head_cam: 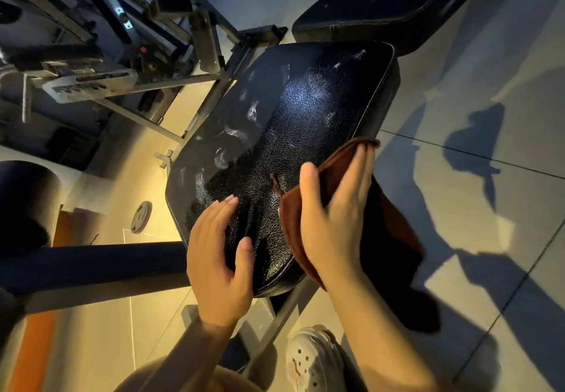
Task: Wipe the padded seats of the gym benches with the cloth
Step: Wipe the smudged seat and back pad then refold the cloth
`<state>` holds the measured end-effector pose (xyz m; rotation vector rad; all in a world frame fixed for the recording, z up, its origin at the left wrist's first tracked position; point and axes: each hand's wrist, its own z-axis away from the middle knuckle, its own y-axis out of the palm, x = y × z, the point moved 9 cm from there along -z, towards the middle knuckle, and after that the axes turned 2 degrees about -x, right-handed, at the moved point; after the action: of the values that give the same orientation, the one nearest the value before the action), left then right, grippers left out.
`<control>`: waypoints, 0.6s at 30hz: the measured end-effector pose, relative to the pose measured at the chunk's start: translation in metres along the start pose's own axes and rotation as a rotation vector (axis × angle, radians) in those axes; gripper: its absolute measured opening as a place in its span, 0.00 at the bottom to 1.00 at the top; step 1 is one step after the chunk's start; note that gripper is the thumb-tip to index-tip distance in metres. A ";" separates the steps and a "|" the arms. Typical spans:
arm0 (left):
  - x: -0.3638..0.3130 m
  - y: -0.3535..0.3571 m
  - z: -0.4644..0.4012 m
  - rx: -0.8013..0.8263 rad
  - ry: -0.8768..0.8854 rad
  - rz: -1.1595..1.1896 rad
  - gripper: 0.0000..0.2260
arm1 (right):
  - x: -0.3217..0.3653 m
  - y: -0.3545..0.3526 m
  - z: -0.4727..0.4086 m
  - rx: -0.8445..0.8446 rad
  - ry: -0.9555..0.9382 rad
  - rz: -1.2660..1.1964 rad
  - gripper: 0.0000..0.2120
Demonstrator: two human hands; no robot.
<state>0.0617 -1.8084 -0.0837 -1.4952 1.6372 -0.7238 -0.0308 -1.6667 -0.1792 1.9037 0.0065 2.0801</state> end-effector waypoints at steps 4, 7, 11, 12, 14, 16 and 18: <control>0.001 0.002 0.001 0.023 -0.023 0.010 0.19 | -0.001 -0.006 -0.046 0.012 0.030 -0.040 0.41; 0.001 0.002 0.001 0.031 -0.039 -0.009 0.20 | -0.001 -0.008 -0.106 -0.024 0.081 -0.099 0.39; 0.000 0.002 -0.001 0.047 -0.016 -0.023 0.20 | -0.003 -0.008 -0.112 -0.039 0.069 -0.111 0.41; -0.001 0.002 -0.001 0.046 -0.004 -0.023 0.20 | -0.005 -0.008 -0.098 -0.038 0.054 -0.109 0.40; -0.002 0.002 -0.001 0.047 0.006 -0.022 0.20 | -0.008 -0.007 -0.058 -0.054 0.010 -0.107 0.40; -0.002 0.002 -0.001 0.046 -0.007 -0.020 0.20 | -0.007 -0.003 -0.013 -0.059 -0.036 -0.110 0.39; -0.001 0.002 -0.001 0.044 -0.015 -0.032 0.19 | -0.007 0.004 0.019 -0.032 -0.022 -0.122 0.35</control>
<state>0.0597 -1.8069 -0.0847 -1.4950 1.5800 -0.7596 -0.0131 -1.6761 -0.1835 1.8591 0.0817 1.9675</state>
